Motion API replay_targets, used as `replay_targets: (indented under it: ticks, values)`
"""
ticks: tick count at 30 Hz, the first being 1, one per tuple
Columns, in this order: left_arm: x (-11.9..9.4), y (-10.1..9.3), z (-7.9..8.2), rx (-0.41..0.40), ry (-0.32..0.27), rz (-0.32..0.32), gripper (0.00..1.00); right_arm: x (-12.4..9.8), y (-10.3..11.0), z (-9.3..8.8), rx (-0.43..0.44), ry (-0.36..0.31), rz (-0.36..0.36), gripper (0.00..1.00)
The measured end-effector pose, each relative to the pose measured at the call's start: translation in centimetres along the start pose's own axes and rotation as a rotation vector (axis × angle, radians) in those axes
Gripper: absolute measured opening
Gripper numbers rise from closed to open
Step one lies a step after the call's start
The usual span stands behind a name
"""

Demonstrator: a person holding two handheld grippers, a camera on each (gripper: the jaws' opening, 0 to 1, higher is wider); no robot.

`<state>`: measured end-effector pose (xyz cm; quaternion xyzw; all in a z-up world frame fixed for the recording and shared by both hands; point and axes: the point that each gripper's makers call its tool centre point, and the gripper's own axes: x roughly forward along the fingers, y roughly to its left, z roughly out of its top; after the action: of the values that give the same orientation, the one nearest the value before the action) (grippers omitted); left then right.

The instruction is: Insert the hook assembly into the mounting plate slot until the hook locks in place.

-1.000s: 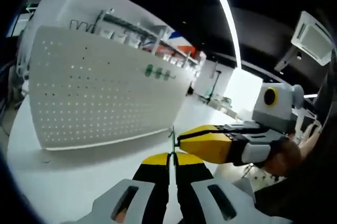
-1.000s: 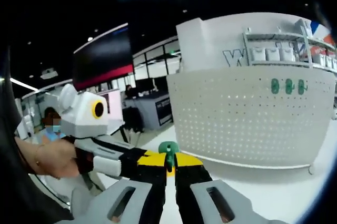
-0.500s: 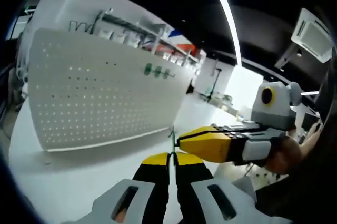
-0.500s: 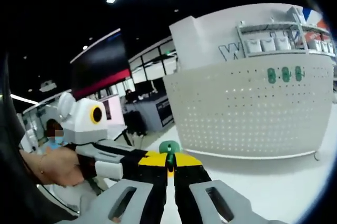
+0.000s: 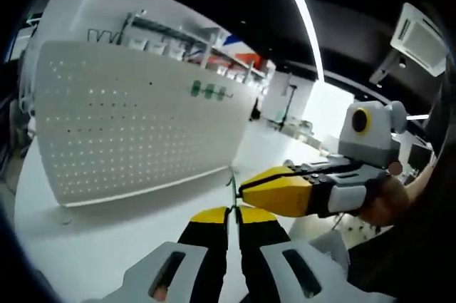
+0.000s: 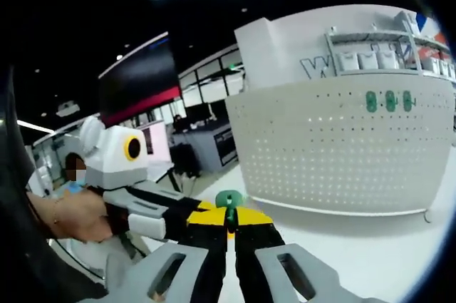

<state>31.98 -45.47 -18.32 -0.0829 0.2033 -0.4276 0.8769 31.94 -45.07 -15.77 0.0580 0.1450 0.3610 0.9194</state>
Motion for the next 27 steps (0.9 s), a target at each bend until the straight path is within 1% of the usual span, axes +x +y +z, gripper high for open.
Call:
replay_targets:
  ticks: [4, 7, 8, 9, 12, 14, 17, 19, 21, 22, 24, 27]
  values:
    - [-0.2, 0.4, -0.6, 0.003, 0.02, 0.014, 0.05, 0.4, 0.3, -0.7, -0.008, 0.018, 0.011, 0.0]
    - [-0.4, 0.5, -0.9, 0.013, 0.028, 0.011, 0.07, 0.4, 0.3, -0.8, -0.009, 0.022, 0.01, 0.0]
    - [-0.4, 0.5, -0.9, 0.016, 0.029, 0.013, 0.1, 0.4, 0.2, -0.7, -0.01, 0.021, 0.009, 0.0]
    - [-0.5, 0.6, -1.1, 0.018, 0.036, 0.023, 0.16, 0.3, 0.1, -0.7, -0.008, 0.022, 0.009, 0.0]
    - [-0.6, 1.1, -1.8, 0.012, 0.052, 0.042, 0.28, 0.2, -0.1, -0.6, -0.027, 0.02, 0.001, 0.0]
    - [-0.8, 1.0, -2.0, -0.007, 0.049, 0.03, 0.32, 0.0, -0.3, -0.5, -0.029, 0.017, -0.006, 0.0]
    - [-0.9, 0.4, -1.8, -0.001, 0.04, 0.01, 0.41, -0.3, -0.6, -0.6, -0.035, 0.017, -0.015, 0.0]
    - [-0.9, 0.0, -1.7, 0.012, 0.037, -0.004, 0.48, -0.4, -0.8, -0.6, -0.038, 0.015, -0.025, 0.0]
    - [-0.9, -0.2, -1.7, 0.017, 0.038, -0.016, 0.58, -0.6, -1.0, -0.5, -0.049, 0.009, -0.034, 0.0]
    - [-0.9, -0.3, -1.6, 0.016, 0.039, -0.023, 0.61, -0.6, -1.0, -0.6, -0.057, 0.014, -0.038, 0.0]
    - [-1.0, -0.7, -1.3, 0.023, 0.029, -0.041, 0.63, -0.7, -1.2, -0.7, -0.069, 0.015, -0.044, 0.0]
    - [-1.2, -1.2, -0.9, 0.03, 0.019, -0.053, 0.68, -0.9, -1.2, -0.8, -0.07, 0.018, -0.048, 0.0]
